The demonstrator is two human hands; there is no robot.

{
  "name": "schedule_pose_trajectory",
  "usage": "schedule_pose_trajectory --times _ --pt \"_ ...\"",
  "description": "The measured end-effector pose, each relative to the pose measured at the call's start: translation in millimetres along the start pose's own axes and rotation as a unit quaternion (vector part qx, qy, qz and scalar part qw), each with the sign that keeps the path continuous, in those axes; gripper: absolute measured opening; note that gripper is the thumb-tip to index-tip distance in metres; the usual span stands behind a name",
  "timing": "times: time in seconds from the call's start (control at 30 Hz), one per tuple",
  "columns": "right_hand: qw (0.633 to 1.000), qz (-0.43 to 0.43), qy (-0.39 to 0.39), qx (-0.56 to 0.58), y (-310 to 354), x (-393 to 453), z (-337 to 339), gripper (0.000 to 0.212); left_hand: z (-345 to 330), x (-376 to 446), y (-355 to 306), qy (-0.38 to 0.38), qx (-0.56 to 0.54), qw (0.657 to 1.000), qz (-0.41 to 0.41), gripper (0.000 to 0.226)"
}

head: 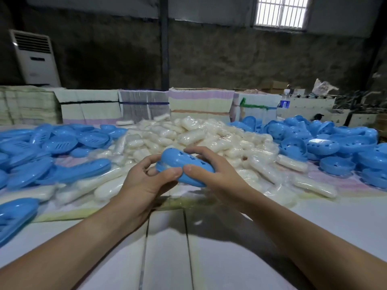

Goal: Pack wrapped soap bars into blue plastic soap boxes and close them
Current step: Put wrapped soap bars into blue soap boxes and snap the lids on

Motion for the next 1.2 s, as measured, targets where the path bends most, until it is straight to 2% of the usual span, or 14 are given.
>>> schedule_pose_trajectory --times 0.2,0.37,0.83,1.07,1.2 --pt "1.0 0.01 -0.005 0.015 3 -4 -8 0.038 -4 -4 -4 -0.027 -0.045 0.999 -0.008 0.065" --pt "1.0 0.01 -0.005 0.009 3 -5 -14 0.044 -6 -4 -1 -0.017 -0.078 0.997 0.016 0.052" --pt "1.0 -0.014 0.007 0.011 0 -5 -13 0.037 -12 -6 6 0.061 0.036 0.996 0.061 0.065" --pt "1.0 -0.016 -0.002 0.011 3 -7 -9 0.037 -17 -8 4 0.085 0.019 0.994 0.069 0.064" --pt "0.997 -0.013 -0.037 0.067 3 -4 -18 0.039 -24 -8 7 0.066 -0.056 0.993 0.077 0.069"
Point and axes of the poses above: each hand's wrist, its own x-axis towards the middle knuckle, its own z-axis out of the back of the hand, y = z × x, the point moved 5 cm from there along x, towards the middle knuckle, and after that the axes turned 9 degrees about -z, right-handed, at the moved point
